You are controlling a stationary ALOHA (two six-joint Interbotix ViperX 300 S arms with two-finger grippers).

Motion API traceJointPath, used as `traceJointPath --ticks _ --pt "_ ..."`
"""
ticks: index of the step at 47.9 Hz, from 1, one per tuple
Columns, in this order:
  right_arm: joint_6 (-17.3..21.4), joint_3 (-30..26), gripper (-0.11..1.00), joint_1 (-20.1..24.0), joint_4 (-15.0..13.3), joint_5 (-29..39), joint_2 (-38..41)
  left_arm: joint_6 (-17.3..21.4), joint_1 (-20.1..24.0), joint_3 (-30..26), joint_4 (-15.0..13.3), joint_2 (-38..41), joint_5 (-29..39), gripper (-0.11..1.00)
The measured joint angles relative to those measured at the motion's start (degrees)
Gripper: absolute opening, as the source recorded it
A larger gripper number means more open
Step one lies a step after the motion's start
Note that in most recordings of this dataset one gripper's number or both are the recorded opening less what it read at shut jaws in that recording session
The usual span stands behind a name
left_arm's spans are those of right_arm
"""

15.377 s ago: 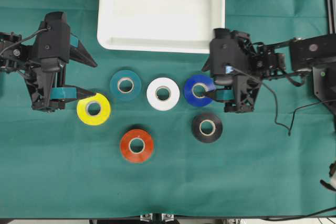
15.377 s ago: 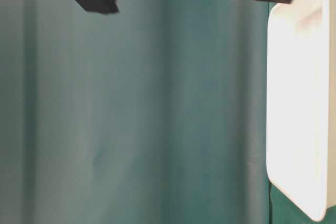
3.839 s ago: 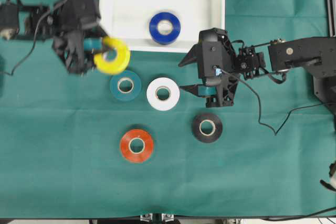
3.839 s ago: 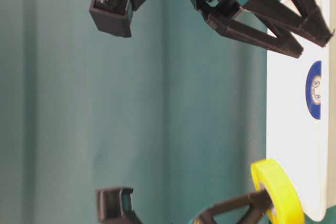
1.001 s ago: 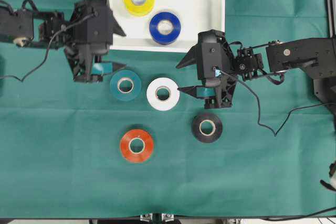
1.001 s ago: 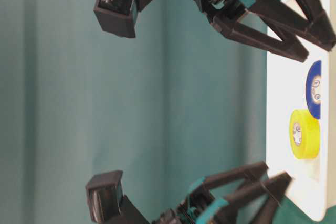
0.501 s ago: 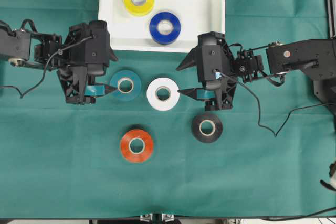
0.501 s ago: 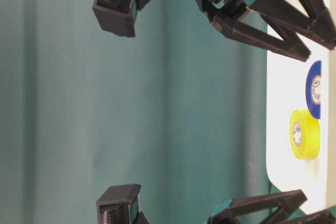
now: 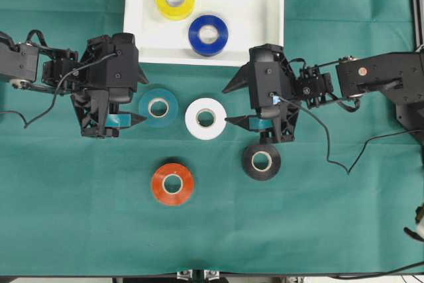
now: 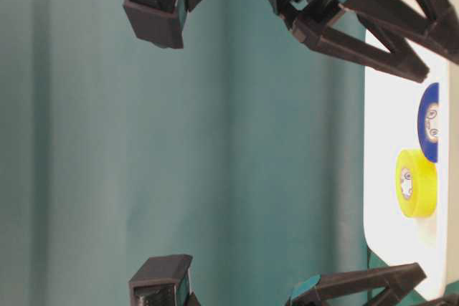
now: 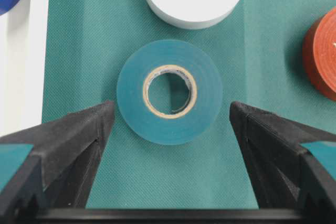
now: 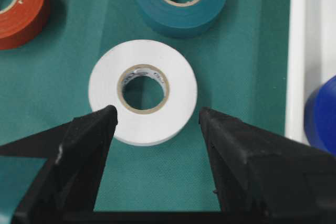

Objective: Put the tape alternately from left to right into the white case.
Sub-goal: 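Lower the right gripper onto the black tape roll and grasp it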

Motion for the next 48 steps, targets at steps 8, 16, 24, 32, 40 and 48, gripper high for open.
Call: traceJointPath --ticks 8,16,24,32,40,48 --pt "0.70 0.00 0.70 1.67 0.70 0.09 0.00 -0.09 0.00 0.18 0.00 0.09 0.09 0.61" --pt "4.83 0.00 0.70 3.34 0.79 0.70 0.00 -0.09 -0.09 0.26 0.09 0.53 0.09 0.61" --pt "8.88 0.00 0.70 6.06 0.88 3.43 0.00 0.00 -0.18 0.26 0.00 0.88 0.09 0.60" --pt "11.78 0.00 0.70 8.61 0.88 6.33 0.00 -0.09 -0.18 0.26 0.00 0.79 0.09 0.60" --pt "14.41 0.00 0.70 9.93 0.88 8.35 0.00 0.00 -0.18 0.26 0.09 0.88 0.00 0.60" --pt "15.91 0.53 0.70 10.63 0.88 9.05 0.53 -0.09 -0.18 0.26 0.09 0.79 0.09 0.60"
